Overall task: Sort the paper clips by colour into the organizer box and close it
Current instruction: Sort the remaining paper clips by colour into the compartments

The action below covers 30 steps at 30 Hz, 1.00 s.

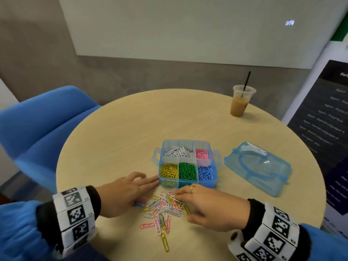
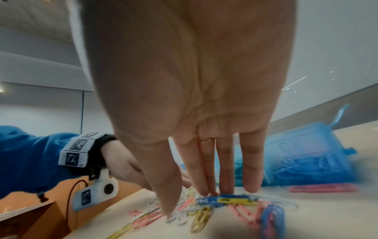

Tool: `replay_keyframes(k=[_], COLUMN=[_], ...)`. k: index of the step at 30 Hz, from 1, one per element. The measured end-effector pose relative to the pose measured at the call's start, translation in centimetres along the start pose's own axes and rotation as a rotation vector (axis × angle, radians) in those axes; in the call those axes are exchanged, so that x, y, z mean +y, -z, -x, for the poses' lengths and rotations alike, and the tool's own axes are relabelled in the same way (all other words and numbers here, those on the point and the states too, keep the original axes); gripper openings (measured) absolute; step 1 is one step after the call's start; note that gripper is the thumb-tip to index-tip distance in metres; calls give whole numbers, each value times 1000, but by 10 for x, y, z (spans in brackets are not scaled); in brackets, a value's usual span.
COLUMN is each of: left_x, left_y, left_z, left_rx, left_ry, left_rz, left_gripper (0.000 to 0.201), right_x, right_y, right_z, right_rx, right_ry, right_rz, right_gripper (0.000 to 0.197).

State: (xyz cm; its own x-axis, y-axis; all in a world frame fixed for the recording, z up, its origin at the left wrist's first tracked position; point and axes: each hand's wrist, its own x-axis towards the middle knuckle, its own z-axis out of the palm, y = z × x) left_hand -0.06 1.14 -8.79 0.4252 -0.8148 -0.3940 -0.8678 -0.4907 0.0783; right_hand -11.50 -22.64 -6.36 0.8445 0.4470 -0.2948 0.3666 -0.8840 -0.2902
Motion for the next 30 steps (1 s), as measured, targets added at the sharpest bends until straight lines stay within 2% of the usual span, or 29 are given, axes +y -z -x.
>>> replay_keyframes(k=[4, 6, 10, 13, 15, 18, 21, 26, 30], left_x=[17, 25, 14, 7, 14, 31, 45, 57, 62], left_y=[-4, -2, -2, -4, -4, -3, 2, 11, 15], left_z=[16, 23, 31, 32, 27, 13, -3, -18, -18], left_rx=[71, 85, 217, 181, 169, 195, 209, 225, 290], left_ry=[-91, -94, 100, 199, 179, 132, 90, 35, 51], left_rz=[35, 101, 189, 317, 377, 446, 407, 385, 340], left_gripper=[57, 56, 65, 62, 52, 43, 40, 38, 26], right_x=[0, 2, 9, 11, 10, 9, 11, 22, 27], right_y=[-2, -2, -1, -2, -4, -5, -3, -3, -1], right_z=[14, 19, 22, 22, 19, 13, 9, 15, 21], right_rx=[22, 49, 176, 182, 142, 86, 81, 86, 81], right_ry=[44, 66, 2, -85, -130, -173, -199, -238, -255], right_rz=[-6, -58, -81, -42, -21, -4, -39, -108, -124], right_gripper=[52, 47, 39, 44, 48, 40, 26, 19, 19])
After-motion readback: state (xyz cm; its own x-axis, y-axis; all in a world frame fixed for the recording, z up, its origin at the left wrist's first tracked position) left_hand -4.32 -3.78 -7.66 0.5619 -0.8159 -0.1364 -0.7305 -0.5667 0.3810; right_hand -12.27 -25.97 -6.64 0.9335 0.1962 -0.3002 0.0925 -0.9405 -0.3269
